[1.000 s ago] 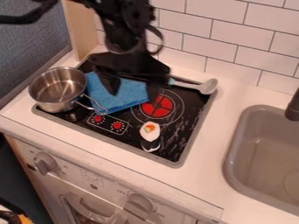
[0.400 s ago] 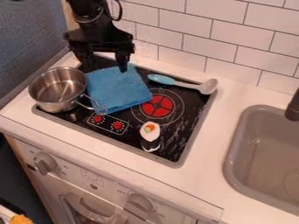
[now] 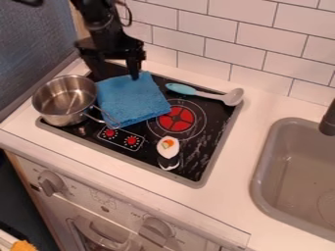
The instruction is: Moved the blue towel to the right side of the burner
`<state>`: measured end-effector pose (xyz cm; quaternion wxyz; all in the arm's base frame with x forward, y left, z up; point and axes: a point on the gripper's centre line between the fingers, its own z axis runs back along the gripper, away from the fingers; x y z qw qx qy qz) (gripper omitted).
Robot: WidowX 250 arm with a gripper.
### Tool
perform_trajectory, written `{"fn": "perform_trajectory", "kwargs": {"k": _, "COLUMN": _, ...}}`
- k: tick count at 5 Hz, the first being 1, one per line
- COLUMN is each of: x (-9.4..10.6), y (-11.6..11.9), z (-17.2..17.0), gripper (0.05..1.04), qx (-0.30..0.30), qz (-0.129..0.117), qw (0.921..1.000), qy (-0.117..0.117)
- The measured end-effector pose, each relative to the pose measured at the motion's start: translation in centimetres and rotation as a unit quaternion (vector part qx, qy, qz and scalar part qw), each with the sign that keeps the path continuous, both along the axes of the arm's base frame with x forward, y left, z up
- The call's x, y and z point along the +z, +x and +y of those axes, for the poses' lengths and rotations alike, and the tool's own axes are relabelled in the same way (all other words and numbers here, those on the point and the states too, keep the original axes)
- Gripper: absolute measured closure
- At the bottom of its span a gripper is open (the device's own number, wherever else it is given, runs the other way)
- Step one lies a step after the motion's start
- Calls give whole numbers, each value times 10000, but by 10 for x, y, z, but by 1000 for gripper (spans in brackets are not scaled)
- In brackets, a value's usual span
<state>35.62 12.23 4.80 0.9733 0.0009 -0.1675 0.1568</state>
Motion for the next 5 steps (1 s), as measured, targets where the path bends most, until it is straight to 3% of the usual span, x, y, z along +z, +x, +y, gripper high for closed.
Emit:
{"fn": "perform_trajectory", "kwargs": {"k": 2, "x": -32, "y": 10, "z": -17, "gripper": 83, "qx": -211, "qz": 291, "qw": 9993, "qy": -50}}
{"fn": "perform_trajectory", "kwargs": {"k": 5, "x": -38, "y": 6, "z": -68, "gripper": 85, "qx": -661, "qz": 379, "qw": 9971, "qy": -7}}
